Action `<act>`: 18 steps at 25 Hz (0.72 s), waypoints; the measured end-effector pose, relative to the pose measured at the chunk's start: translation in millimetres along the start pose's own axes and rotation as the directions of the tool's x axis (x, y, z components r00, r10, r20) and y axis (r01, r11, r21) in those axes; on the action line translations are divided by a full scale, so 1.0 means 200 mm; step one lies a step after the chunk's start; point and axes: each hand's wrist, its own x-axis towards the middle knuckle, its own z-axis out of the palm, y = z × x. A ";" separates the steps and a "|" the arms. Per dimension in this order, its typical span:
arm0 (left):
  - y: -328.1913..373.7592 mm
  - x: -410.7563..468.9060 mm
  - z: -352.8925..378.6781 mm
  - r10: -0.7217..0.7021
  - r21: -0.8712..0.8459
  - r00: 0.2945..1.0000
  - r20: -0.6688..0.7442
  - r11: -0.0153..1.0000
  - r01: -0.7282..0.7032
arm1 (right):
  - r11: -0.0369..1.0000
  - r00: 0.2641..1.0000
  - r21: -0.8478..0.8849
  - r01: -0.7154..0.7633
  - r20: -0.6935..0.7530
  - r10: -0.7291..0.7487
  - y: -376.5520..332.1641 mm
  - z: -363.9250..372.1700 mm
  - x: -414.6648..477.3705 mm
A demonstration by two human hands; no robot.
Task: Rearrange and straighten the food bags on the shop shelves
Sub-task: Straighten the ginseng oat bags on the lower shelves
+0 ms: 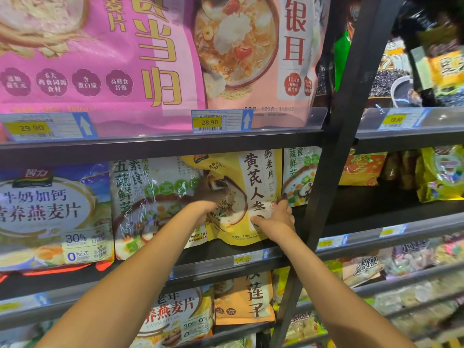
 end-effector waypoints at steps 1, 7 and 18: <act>0.01 0.02 0.01 -0.025 -0.014 1.000 0.006 1.000 0.025 | 1.000 1.000 0.020 0.015 -0.023 -0.014 0.00 0.00 -0.01; -0.03 0.07 0.10 -0.043 -0.089 0.998 -0.052 0.995 0.039 | 0.986 0.994 -0.140 0.088 -0.048 -0.096 0.02 0.05 -0.01; -0.06 0.13 0.16 0.027 -0.042 0.987 -0.157 0.999 -0.034 | 0.997 0.997 -0.077 0.001 0.074 0.005 0.02 0.05 0.08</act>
